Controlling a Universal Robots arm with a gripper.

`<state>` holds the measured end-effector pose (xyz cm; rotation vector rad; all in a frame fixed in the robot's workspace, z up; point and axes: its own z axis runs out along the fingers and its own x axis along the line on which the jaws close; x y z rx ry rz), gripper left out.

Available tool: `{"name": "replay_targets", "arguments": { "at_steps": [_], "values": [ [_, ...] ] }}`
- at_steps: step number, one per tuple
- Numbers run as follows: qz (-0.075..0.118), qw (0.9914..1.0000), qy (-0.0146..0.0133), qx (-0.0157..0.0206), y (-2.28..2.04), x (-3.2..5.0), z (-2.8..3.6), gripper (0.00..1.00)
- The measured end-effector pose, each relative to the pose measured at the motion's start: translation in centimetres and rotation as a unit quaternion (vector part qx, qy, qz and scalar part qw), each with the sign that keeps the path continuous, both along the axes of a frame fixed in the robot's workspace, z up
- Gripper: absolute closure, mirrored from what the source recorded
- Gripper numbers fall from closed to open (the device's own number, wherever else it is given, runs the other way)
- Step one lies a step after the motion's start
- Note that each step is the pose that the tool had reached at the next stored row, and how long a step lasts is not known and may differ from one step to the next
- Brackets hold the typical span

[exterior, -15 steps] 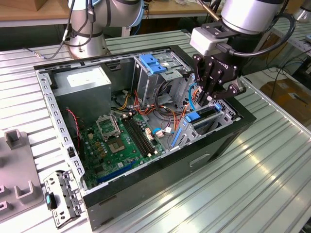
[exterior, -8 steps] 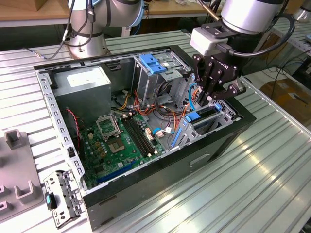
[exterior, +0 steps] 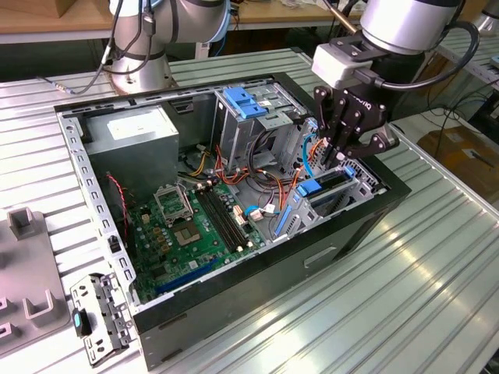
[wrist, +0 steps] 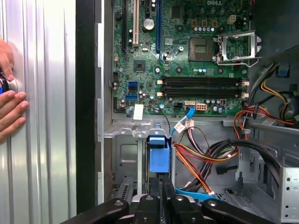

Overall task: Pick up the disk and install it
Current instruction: 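Insert the first disk wire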

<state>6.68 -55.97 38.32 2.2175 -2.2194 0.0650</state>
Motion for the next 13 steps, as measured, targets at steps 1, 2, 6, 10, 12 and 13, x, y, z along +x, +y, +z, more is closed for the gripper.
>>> {"name": "replay_targets", "arguments": {
  "at_steps": [1,2,6,10,12,13],
  "values": [
    [0.004,0.99999,0.0000,0.0001,0.00,0.00,0.00,0.82],
    [0.009,0.99996,0.0001,0.0000,-0.01,0.03,0.07,0.82],
    [0.017,0.99986,0.0001,0.0001,0.00,0.08,0.17,0.82],
    [0.017,0.99986,0.0001,0.0001,0.02,0.80,0.18,0.82],
    [0.017,0.99986,0.0001,0.0001,0.07,1.16,0.18,0.82],
    [0.017,0.99985,0.0001,0.0001,0.09,1.28,0.18,0.82]
  ]
}}
